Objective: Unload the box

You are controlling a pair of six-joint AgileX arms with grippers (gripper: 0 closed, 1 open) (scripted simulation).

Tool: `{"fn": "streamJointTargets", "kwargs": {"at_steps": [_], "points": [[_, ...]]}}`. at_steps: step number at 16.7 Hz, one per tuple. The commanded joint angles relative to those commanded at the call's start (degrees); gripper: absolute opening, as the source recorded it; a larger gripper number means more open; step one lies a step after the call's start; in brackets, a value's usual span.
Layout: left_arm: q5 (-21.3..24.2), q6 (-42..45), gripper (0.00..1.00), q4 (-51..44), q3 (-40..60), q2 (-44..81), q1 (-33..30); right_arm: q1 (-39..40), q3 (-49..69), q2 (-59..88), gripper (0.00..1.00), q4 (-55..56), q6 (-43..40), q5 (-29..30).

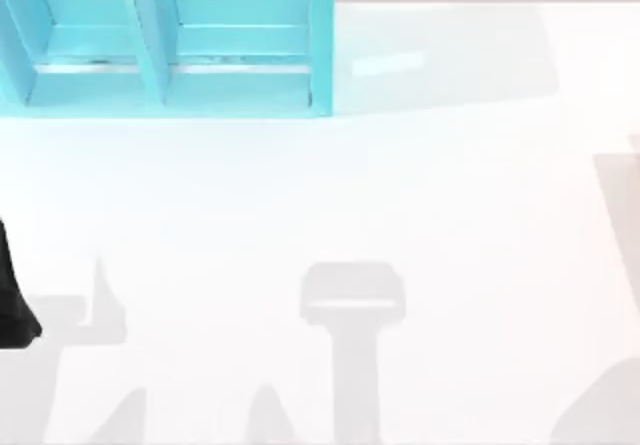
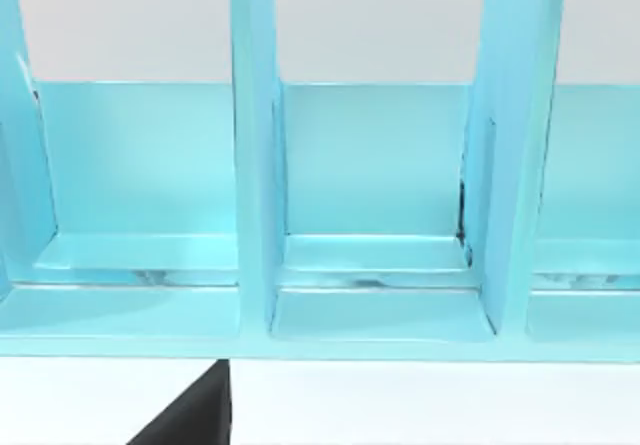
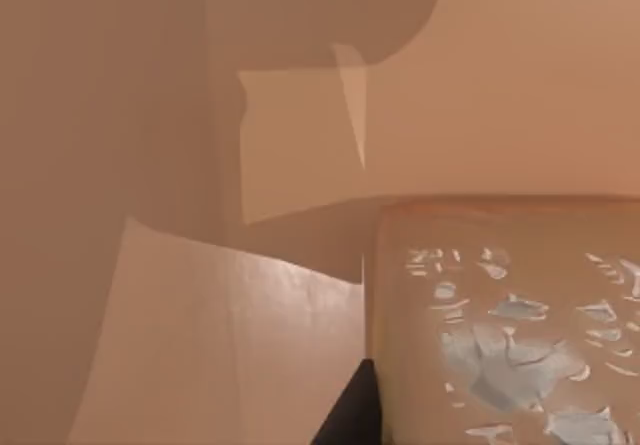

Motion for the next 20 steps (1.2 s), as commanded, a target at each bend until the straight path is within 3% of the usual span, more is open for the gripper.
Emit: {"fn": "streamJointTargets", "kwargs": {"at_steps": [3,4,14,20], "points": [[0.0,0.0,1.00,0.0,0.0,0.0,0.0,0.0,0.0,0.0,0.02,0.0,0.0,0.0],[0.0,0.0,1.00,0.0,0.0,0.0,0.0,0.0,0.0,0.0,0.00,0.0,0.0,0.0],[0.0,0.0,1.00,0.0,0.0,0.0,0.0,-0.1,0.9,-0.2,0.00,-0.9,0.0,0.0],[0.0,0.0,1.00,0.0,0.0,0.0,0.0,-0.4,13.0,-3.0,0.00,-16.5,-0.3,0.0]]}}
